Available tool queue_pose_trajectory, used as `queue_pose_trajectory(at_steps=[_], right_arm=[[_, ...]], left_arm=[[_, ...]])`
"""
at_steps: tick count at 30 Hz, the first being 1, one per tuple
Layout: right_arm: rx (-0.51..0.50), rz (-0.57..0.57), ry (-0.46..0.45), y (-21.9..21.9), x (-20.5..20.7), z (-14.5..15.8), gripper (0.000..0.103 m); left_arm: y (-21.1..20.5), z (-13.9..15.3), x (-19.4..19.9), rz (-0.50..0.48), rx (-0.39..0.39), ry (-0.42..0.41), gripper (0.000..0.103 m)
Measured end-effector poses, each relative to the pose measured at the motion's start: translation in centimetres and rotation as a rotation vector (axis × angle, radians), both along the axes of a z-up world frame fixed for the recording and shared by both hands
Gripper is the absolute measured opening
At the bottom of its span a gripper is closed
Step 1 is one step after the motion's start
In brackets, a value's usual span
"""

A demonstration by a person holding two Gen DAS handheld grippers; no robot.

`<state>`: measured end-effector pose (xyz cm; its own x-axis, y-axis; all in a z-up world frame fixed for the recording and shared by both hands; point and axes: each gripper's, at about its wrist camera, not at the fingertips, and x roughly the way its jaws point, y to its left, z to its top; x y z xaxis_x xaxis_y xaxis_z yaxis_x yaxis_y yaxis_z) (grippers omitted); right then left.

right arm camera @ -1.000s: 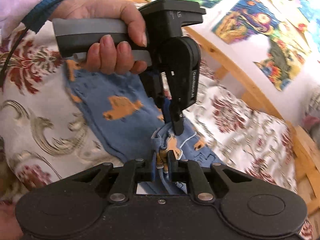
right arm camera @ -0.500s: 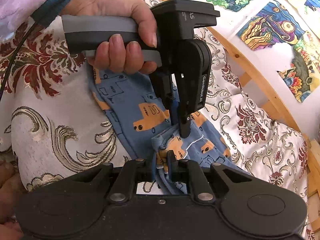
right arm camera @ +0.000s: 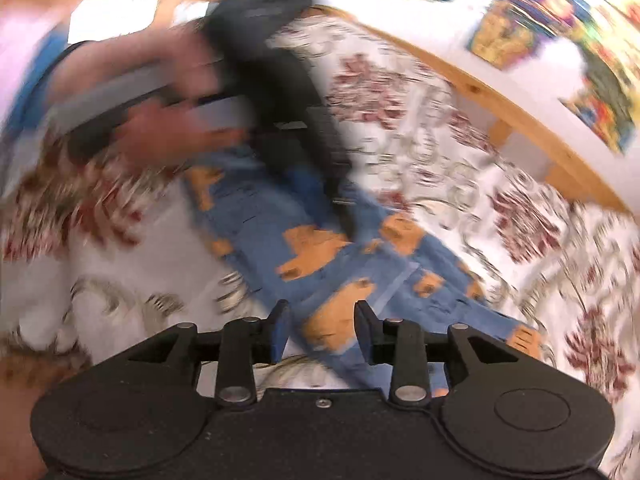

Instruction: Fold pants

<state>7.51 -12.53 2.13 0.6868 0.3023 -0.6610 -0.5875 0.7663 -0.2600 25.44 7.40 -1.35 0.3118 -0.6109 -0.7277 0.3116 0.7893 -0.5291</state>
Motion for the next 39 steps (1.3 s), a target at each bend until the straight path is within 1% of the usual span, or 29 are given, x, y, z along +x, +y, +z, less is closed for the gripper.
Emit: queue_pose_trajectory(at_steps=[2,3,5,7,8,9,11,12,13,14,15,16,17,18,19,22,23,24,25,26,28,30,32,33,34,36,37,39], right_arm=[[0.04,-0.045,0.033,-1.9,2.4,0.5,0.037],[0.065,-0.06,0.064,-2.7,3.9,0.5,0.037],[0.131,-0.045,0.157,-4.1,7.2,0.2,0.037],[0.199,-0.03,0.243,-4.5,10.2,-0.5,0.037],[0.223,-0.021,0.283,-4.5,11.5,-1.0,0.036],[0.231,-0.016,0.304,-4.2,12.1,-1.4,0.036],[0.195,-0.022,0.35,-3.5,13.8,-2.7,0.036],[0.18,-0.037,0.354,-3.3,14.2,-3.2,0.037],[0.189,-0.043,0.359,-3.3,14.6,-3.5,0.042],[0.202,-0.052,0.366,-3.3,14.7,-3.6,0.046],[0.218,-0.063,0.369,-3.4,14.7,-3.4,0.048],[0.228,-0.064,0.368,-3.5,14.7,-3.2,0.052],[0.236,-0.057,0.363,-3.6,14.6,-2.9,0.059],[0.238,-0.049,0.353,-3.6,14.3,-2.5,0.063],[0.238,-0.037,0.337,-3.5,14.1,-2.0,0.067],[0.267,0.015,0.3,-3.0,14.0,-0.4,0.07],[0.279,0.031,0.295,-2.6,14.1,0.0,0.07],[0.285,0.043,0.296,-2.2,14.3,0.3,0.07],[0.289,0.06,0.299,-1.5,14.6,0.5,0.07],[0.291,0.081,0.301,-0.8,15.0,0.6,0.067],[0.284,0.136,0.297,1.2,15.7,0.8,0.062],[0.274,0.191,0.313,3.4,16.6,0.9,0.058],[0.233,0.225,0.309,5.2,17.3,0.7,0.055],[0.214,0.236,0.3,6.0,17.8,0.5,0.055],[0.21,0.246,0.31,6.6,18.6,0.3,0.055],[0.23,0.258,0.37,7.5,20.2,-0.3,0.054],[0.22,0.257,0.383,7.8,20.8,-0.8,0.054],[0.154,0.243,0.335,9.1,21.6,-1.7,0.054]], left_arm=[[0.8,0.8,-1.6,0.038,0.005,-0.038,0.036],[1.1,1.1,-2.7,0.059,-0.001,-0.054,0.036],[1.5,1.5,-4.6,0.091,-0.031,-0.071,0.036],[1.3,1.6,-6.7,0.112,-0.067,-0.098,0.041],[1.0,1.7,-7.6,0.117,-0.075,-0.117,0.047],[0.4,1.7,-8.6,0.113,-0.086,-0.143,0.051],[-1.0,1.5,-10.1,0.089,-0.1,-0.174,0.051],[-1.7,1.4,-10.5,0.073,-0.099,-0.181,0.051],[-2.4,0.9,-10.6,0.066,-0.086,-0.172,0.051],[-2.7,0.5,-10.7,0.062,-0.066,-0.154,0.051],[-3.0,-0.2,-10.5,0.066,-0.033,-0.122,0.051],[-3.3,-0.9,-10.4,0.074,-0.003,-0.084,0.047],[-3.1,-1.5,-10.3,0.082,0.008,-0.071,0.042],[-2.7,-1.8,-10.4,0.094,-0.008,-0.071,0.042],[-2.2,-1.9,-10.4,0.107,-0.035,-0.049,0.042],[-0.5,-1.7,-10.8,0.157,-0.088,0.002,0.042],[0.3,-1.2,-11.3,0.179,-0.091,-0.002,0.045],[1.1,-0.5,-12.0,0.202,-0.08,-0.025,0.049],[2.0,0.3,-12.8,0.236,-0.047,-0.067,0.05],[2.7,1.0,-13.5,0.272,-0.01,-0.1,0.055],[4.7,2.4,-14.8,0.38,0.081,-0.158,0.056],[6.5,3.3,-15.4,0.483,0.128,-0.182,0.057],[8.3,3.8,-15.5,0.578,0.162,-0.198,0.058],[9.0,3.8,-15.3,0.611,0.174,-0.198,0.061],[9.7,3.8,-14.8,0.627,0.183,-0.186,0.061],[10.8,3.2,-13.7,0.634,0.178,-0.156,0.062],[11.2,2.9,-13.3,0.651,0.167,-0.137,0.062],[11.2,2.5,-12.2,0.659,0.138,-0.123,0.064]])
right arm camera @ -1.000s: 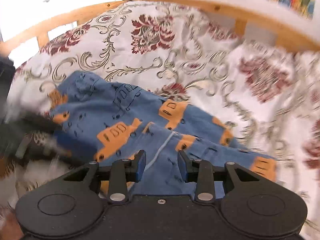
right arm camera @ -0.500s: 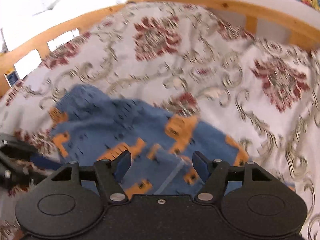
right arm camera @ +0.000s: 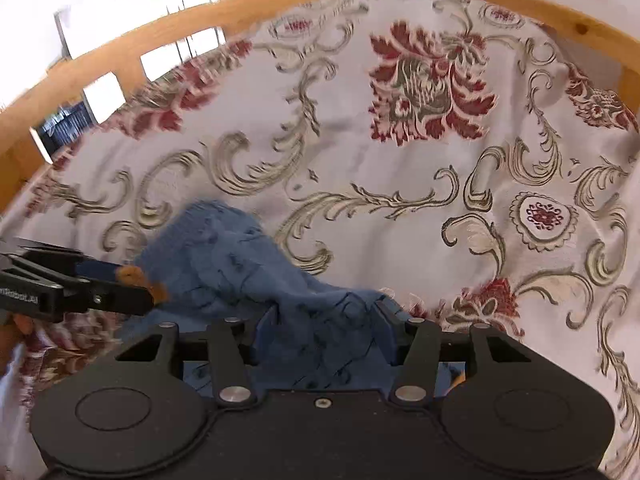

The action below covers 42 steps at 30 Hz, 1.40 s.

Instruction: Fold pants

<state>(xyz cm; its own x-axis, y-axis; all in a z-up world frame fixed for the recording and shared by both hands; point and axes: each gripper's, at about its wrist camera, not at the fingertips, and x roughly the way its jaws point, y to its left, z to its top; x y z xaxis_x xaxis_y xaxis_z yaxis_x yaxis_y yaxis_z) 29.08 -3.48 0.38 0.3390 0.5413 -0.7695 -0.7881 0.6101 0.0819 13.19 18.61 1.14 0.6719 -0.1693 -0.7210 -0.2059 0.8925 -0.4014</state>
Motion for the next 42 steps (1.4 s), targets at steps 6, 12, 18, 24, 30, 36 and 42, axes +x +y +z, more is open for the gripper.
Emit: queue_pose_trajectory(at_steps=[6,12,18,24,30,36,42], right_arm=[[0.044,-0.101,0.059,-0.4,2.2,-1.3,0.064],[0.171,-0.089,0.1,-1.0,1.9,1.8,0.064],[-0.007,-0.072,0.011,3.5,1.7,-2.2,0.052],[0.059,-0.113,-0.054,3.0,1.5,0.7,0.052],[0.072,-0.097,-0.005,1.6,-0.3,2.3,0.052],[0.059,-0.206,-0.011,-1.5,-5.0,2.8,0.053],[-0.116,-0.408,-0.195,-5.6,-12.3,1.8,0.056]], left_arm=[[0.0,-1.7,2.1,0.136,0.075,0.073,0.025],[0.7,-1.9,2.1,0.146,0.027,0.078,0.023],[1.2,-2.0,1.5,0.137,-0.004,0.052,0.025],[0.8,-1.9,1.4,0.129,0.009,0.051,0.027],[0.6,-2.1,1.5,0.11,-0.004,0.013,0.041],[-0.4,-2.1,1.4,0.065,0.006,-0.039,0.06],[0.5,-2.4,1.3,0.132,-0.029,-0.039,0.044]])
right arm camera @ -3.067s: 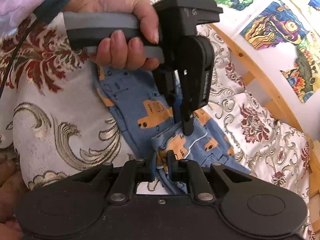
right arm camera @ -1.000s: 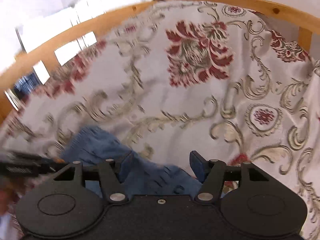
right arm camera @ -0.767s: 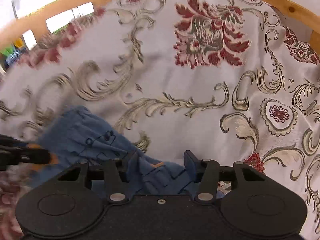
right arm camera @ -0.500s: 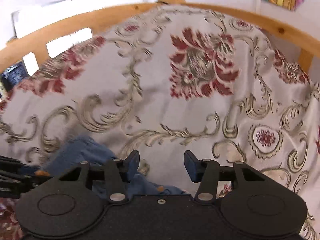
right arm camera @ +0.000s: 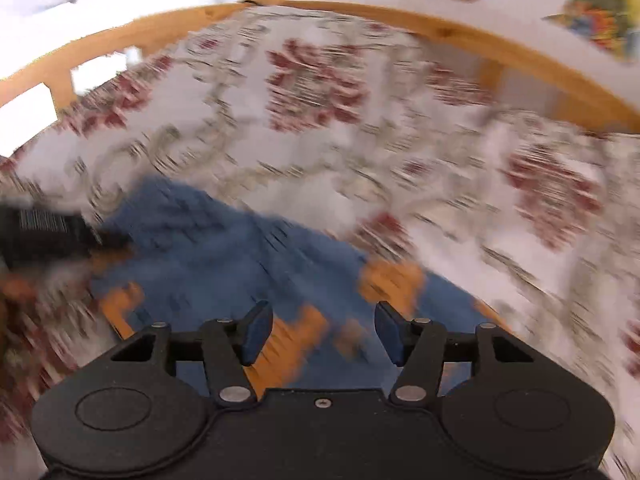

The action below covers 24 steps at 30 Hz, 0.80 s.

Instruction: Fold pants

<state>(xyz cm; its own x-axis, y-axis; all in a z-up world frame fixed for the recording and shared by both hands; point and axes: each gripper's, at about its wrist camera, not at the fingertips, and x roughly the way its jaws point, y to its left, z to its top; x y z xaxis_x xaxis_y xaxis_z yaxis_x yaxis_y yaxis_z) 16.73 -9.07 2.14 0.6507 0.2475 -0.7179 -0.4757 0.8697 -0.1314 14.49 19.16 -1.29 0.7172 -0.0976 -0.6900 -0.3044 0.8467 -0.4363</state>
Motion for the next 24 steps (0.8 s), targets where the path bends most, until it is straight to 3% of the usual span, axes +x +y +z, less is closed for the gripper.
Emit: queue_pose_trajectory(at_steps=[4,9,14,17,24], right_arm=[[-0.123,-0.083,-0.081,-0.8,-3.7,-2.1,0.054],[-0.203,-0.037,-0.152,0.5,-6.0,-4.6,0.05],[-0.208,-0.028,-0.181,0.8,-5.9,-5.0,0.048],[-0.127,-0.052,-0.163,-0.2,-5.7,-4.6,0.048],[0.172,-0.104,-0.061,-4.7,-4.2,-2.3,0.049]], left_arm=[[0.6,-0.3,0.1,0.047,-0.016,0.021,0.03],[0.7,-0.7,0.3,0.06,-0.029,0.029,0.021],[0.2,-0.6,0.2,0.047,0.008,0.025,0.017],[-0.4,0.1,-0.1,0.028,0.039,0.0,0.016],[-4.7,4.2,-1.2,-0.111,0.236,-0.119,0.015]])
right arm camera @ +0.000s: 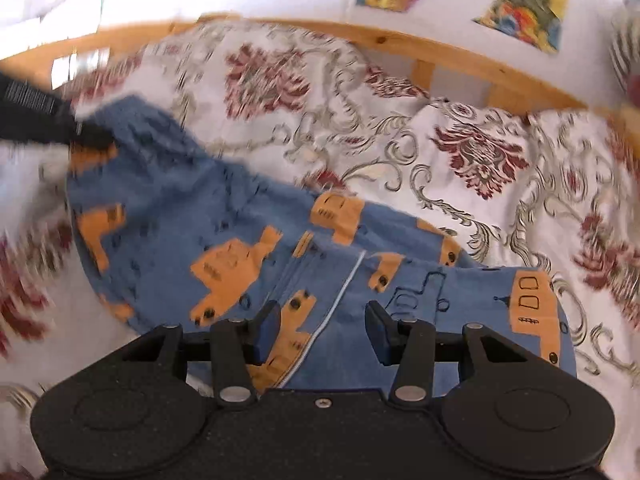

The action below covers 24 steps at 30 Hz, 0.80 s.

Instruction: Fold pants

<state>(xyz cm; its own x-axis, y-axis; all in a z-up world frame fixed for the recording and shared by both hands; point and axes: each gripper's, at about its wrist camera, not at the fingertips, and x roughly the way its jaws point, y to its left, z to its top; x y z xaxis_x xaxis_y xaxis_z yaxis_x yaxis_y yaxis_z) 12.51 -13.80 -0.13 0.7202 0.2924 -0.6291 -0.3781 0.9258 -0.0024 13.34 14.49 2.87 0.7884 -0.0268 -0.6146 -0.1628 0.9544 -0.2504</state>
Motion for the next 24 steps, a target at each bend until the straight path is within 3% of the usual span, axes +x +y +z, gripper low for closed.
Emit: queue_pose_trajectory(at_steps=[6,12,14,15,21,24], right_arm=[[0.352,0.079,0.213,-4.8,5.7,4.1,0.05],[0.487,0.195,0.371,-4.5,10.9,8.3,0.058],[0.485,0.224,0.411,-3.1,11.9,9.3,0.074],[0.479,0.235,0.426,-2.4,12.2,9.5,0.076],[0.285,0.314,0.442,2.9,12.4,9.1,0.072],[0.235,0.301,0.431,3.6,11.9,8.4,0.059]], left_arm=[[-5.9,3.1,-0.8,-0.16,0.208,-0.074,0.015],[-12.5,4.0,-1.7,-0.299,0.417,-0.113,0.015],[-13.9,3.6,-2.0,-0.322,0.453,-0.11,0.015],[-14.7,3.4,-2.2,-0.331,0.477,-0.107,0.015],[-18.1,1.9,-2.5,-0.376,0.568,-0.093,0.016],[-18.8,1.4,-2.6,-0.395,0.596,-0.098,0.016]])
